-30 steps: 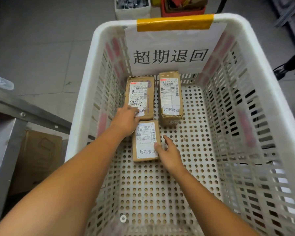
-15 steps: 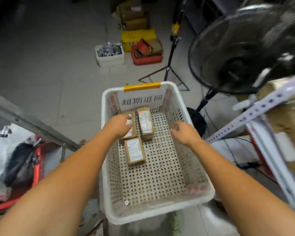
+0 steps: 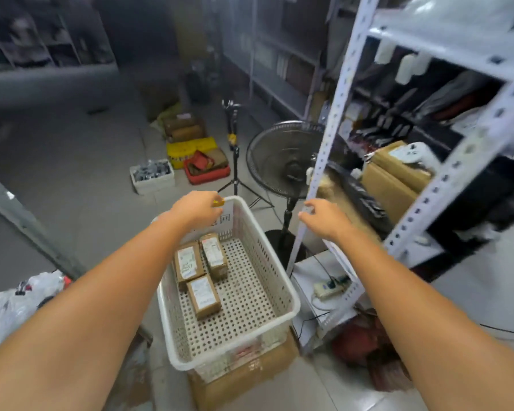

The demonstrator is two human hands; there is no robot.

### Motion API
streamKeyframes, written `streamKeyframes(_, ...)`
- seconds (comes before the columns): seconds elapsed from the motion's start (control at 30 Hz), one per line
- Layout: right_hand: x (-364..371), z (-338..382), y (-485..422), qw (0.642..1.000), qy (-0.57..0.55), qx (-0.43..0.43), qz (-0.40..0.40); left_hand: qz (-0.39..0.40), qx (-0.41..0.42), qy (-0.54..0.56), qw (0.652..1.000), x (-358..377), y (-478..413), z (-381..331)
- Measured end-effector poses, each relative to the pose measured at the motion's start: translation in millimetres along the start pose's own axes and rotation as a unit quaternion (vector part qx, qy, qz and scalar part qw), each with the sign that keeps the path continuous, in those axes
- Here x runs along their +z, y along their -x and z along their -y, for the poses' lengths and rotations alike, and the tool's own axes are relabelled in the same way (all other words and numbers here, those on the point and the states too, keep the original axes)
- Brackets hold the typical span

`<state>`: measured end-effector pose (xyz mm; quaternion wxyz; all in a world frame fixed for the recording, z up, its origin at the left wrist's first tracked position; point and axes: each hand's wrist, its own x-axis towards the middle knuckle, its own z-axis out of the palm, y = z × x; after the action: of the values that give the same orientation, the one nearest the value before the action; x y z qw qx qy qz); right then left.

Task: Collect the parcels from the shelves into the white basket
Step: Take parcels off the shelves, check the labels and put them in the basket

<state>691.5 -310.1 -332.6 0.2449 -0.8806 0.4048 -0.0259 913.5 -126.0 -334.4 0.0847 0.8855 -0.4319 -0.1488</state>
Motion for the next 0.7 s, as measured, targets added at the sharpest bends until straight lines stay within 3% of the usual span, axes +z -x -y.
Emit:
streamKeyframes(0.2, -67.8, -83.0, 115.3, 1.0, -0.007, 0.015, -0.026, -0.01, 0.083, -0.006, 0.996, 2.0, 56.0, -124.2)
streamKeyframes(0.4, -152.5, -214.7, 234.9, 0.982, 0.006, 0.151, -0.11, 0.037, 0.226, -0.003, 0.973, 43.5, 92.5, -296.7)
streamKeyframes(0.53, -211.9, -291.2, 317.4, 0.949, 0.017, 0.268, -0.167, 0.037, 0.353, -0.011, 0.935, 56.8, 109.6, -426.2)
streamKeyframes(0.7, -257.2, -353.1, 433.7, 0.881, 0.02, 0.4, -0.25, 0.077, 0.486, -0.038, 0.87, 71.4, 136.3, -591.0)
